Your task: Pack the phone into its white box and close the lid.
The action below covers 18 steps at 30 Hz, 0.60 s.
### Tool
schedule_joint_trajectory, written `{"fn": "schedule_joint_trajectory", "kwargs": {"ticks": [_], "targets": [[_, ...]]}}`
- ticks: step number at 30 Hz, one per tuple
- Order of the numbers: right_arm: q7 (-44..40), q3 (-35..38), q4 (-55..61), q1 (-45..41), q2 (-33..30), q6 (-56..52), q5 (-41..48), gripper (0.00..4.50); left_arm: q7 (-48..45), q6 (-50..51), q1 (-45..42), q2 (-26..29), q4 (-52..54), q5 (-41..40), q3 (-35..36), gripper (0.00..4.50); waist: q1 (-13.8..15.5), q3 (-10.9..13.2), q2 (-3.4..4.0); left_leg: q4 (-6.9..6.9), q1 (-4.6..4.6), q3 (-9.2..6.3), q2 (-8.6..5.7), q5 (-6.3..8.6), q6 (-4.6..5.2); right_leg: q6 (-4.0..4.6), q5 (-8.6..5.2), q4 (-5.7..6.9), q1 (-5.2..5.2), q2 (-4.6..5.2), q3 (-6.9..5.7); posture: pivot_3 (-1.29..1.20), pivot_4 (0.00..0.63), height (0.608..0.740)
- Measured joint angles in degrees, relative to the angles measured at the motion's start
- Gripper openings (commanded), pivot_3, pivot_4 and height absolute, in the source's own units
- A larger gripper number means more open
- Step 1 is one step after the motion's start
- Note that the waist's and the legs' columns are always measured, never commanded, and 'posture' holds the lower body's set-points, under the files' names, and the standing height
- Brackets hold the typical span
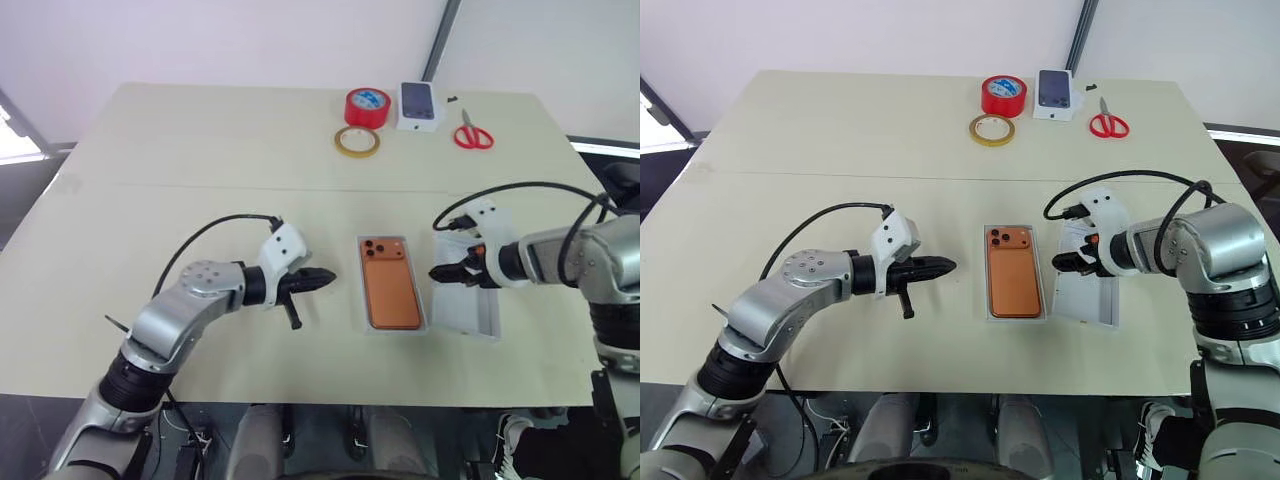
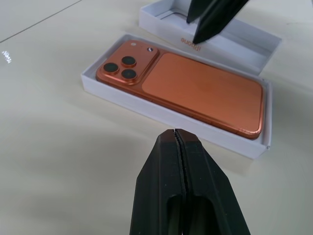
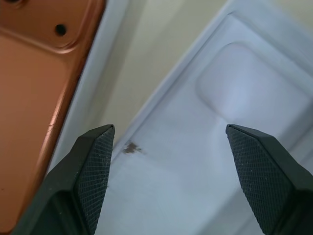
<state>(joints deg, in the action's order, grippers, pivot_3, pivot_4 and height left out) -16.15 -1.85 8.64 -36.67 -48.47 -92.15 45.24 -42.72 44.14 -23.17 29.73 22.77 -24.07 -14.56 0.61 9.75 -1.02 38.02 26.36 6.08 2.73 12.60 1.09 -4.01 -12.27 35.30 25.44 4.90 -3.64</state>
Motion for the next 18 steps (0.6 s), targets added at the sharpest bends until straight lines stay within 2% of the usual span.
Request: {"fn": "schedule_joint_trajectory", "kwargs": {"ticks": [1, 4, 9, 10, 14, 18], "targets": [[3.48, -0.19, -0.16, 0.47, -0.14, 0.0, 3.97, 3.81, 0.04, 0.02, 0.0, -0.02, 0.0, -0.06, 0.0, 0.0, 0.0, 0.0, 0.0, 0.0, 0.0, 0.0, 0.0, 0.0, 0.0, 0.0, 0.0, 0.0, 0.0, -0.01, 0.0, 0.0, 0.15, 0.74], [14.95, -0.26, -1.76, 0.63, -1.38, 0.01, 15.9, 2.92, 0.1, 0.11, 0.01, -0.04, 0.0, -0.19, 0.01, 0.0, 0.03, -0.01, -0.01, 0.03, -0.03, -0.01, 0.01, 0.0, 0.0, -0.01, 0.0, 0.0, -0.05, -0.04, 0.0, 0.0, 0.15, 0.74], [31.36, -0.23, -5.68, 0.1, -0.77, 0.01, 32.61, 0.35, 0.44, 0.31, 0.02, -0.05, 0.0, -0.23, 0.07, 0.0, 0.12, -0.01, -0.02, 0.05, -0.03, -0.03, 0.01, 0.0, 0.01, -0.02, -0.01, -0.01, -0.09, -0.06, 0.0, 0.0, 0.15, 0.74], [34.72, -0.22, -7.08, -0.34, -0.57, -0.03, 34.99, 0.05, 0.49, 0.31, 0.03, -0.05, 0.0, -0.23, 0.1, 0.0, 0.08, -0.01, -0.02, 0.07, -0.03, -0.02, 0.01, 0.0, 0.01, -0.02, 0.0, -0.02, -0.1, -0.07, 0.01, 0.0, 0.15, 0.74], [47.23, 0.66, -13.53, -3.37, 1.23, 0.76, 43.97, 0.05, 0.68, 0.31, 0.25, -0.07, -0.01, -0.27, 0.31, 0.0, -0.06, -0.02, -0.03, 0.09, -0.03, 0.0, 0.02, 0.0, 0.01, -0.06, 0.02, 0.0, -0.08, -0.17, 0.06, 0.0, 0.15, 0.74], [61.84, 1.14, -18.45, -6.9, 0.97, 10.46, 57.02, 0.05, 1.44, 0.33, 1.04, 0.15, -0.11, -0.38, 2.67, 0.0, -0.17, -0.01, -0.01, 0.09, -0.03, 0.0, 0.03, 0.0, 0.01, -0.2, 0.1, 0.0, -0.06, -0.24, 0.06, 0.0, 0.15, 0.74]]}}
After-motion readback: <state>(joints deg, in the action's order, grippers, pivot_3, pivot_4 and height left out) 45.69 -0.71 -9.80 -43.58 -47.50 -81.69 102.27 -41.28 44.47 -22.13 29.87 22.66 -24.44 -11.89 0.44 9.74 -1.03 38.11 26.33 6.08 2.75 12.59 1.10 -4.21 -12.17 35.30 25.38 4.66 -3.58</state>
